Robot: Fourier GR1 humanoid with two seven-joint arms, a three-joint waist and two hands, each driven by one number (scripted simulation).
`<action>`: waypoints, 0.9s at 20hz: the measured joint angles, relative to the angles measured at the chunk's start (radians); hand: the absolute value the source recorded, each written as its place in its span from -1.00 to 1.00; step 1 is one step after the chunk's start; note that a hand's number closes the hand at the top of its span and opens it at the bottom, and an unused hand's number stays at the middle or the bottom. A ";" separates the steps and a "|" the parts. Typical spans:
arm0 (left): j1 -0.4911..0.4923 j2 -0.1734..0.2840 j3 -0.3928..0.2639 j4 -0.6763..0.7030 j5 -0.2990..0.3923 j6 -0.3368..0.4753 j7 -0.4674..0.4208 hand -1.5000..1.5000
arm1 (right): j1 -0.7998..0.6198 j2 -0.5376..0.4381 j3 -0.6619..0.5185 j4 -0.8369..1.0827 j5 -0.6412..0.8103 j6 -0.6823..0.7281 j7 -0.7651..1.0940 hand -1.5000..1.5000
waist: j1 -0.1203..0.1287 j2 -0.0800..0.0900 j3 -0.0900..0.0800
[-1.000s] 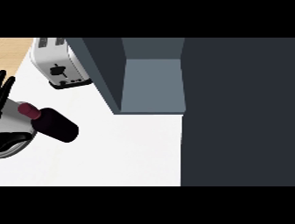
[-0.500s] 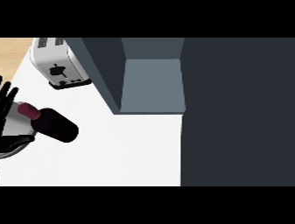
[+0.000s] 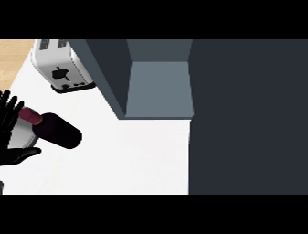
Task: Pick up the wine, place it into the cabinet and close the cabinet
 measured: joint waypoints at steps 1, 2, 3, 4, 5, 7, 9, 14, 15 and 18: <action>-0.009 0.004 -0.001 0.034 -0.009 -0.009 -0.020 -1.00 | -0.015 -0.006 -0.010 0.012 -0.006 -0.001 0.005 -1.00 | 0.000 0.000 0.000; -0.022 0.012 0.003 0.079 -0.018 -0.021 -0.048 -1.00 | 0.000 0.003 0.000 0.003 0.002 0.002 -0.002 -1.00 | -0.001 0.000 0.000; -0.016 0.017 0.004 0.083 -0.017 -0.032 -0.053 -1.00 | 0.001 0.005 0.001 0.001 0.004 -0.001 0.000 -1.00 | -0.001 0.000 0.000; -0.027 0.013 -0.001 0.118 -0.029 -0.035 -0.077 -1.00 | -0.009 0.007 0.006 0.005 0.012 -0.004 0.002 -1.00 | -0.001 0.000 0.001; -0.033 0.019 0.001 0.138 -0.033 -0.041 -0.090 -1.00 | -0.002 0.007 0.003 -0.002 0.011 -0.004 0.004 -1.00 | -0.001 0.000 0.001; -0.036 0.022 -0.005 0.157 -0.041 -0.060 -0.128 -1.00 | -0.008 0.020 0.029 -0.005 0.032 -0.015 0.010 -1.00 | -0.001 -0.003 0.005; -0.029 0.019 -0.009 0.174 -0.048 -0.065 -0.140 -1.00 | -0.012 0.011 0.012 0.000 0.017 -0.009 0.010 -1.00 | -0.001 -0.002 0.004; -0.079 0.030 -0.012 0.308 -0.077 -0.087 -0.216 -1.00 | 0.014 0.006 0.004 -0.008 0.015 0.010 0.006 -1.00 | -0.005 -0.003 0.006; -0.083 0.032 -0.013 0.318 -0.076 -0.094 -0.219 -1.00 | 0.015 0.013 0.011 -0.004 0.020 0.010 -0.002 -1.00 | -0.004 -0.003 0.006; -0.115 0.036 -0.016 0.415 -0.100 -0.102 -0.277 -1.00 | -0.001 0.003 -0.008 -0.004 0.012 0.005 0.014 -1.00 | -0.005 -0.003 0.007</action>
